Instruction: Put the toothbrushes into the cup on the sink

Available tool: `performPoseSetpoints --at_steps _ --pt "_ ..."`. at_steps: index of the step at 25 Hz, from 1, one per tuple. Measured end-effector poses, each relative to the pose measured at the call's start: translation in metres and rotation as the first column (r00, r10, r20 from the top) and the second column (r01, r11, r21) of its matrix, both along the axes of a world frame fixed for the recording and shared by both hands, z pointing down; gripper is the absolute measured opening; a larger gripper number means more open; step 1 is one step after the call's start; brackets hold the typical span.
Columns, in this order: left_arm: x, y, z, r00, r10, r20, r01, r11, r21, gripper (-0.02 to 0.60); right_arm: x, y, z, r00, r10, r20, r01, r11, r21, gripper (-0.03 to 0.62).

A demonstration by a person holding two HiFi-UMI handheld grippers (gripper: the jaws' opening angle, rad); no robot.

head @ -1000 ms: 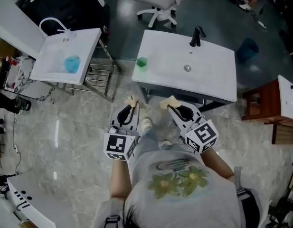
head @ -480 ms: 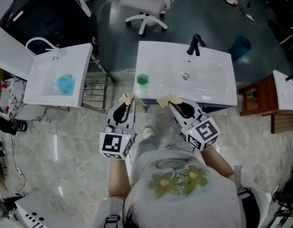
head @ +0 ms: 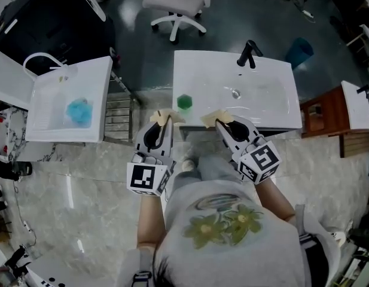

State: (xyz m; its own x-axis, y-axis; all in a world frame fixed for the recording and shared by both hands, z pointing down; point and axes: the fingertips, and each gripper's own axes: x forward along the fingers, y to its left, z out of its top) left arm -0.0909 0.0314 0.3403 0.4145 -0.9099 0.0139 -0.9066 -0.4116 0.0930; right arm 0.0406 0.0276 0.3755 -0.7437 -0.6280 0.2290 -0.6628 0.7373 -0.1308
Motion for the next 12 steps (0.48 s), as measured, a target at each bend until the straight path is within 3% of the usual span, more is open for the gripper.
performPoseSetpoints --at_steps 7,12 --pt "-0.005 -0.024 0.01 1.0 -0.006 -0.001 0.006 1.0 -0.013 0.043 -0.007 -0.015 0.003 1.0 0.018 -0.007 -0.018 1.0 0.003 0.075" --pt "0.005 -0.047 0.029 0.997 0.068 0.03 -0.066 0.997 -0.048 0.044 -0.009 -0.036 0.005 1.0 0.021 -0.002 -0.021 1.0 0.008 0.074"
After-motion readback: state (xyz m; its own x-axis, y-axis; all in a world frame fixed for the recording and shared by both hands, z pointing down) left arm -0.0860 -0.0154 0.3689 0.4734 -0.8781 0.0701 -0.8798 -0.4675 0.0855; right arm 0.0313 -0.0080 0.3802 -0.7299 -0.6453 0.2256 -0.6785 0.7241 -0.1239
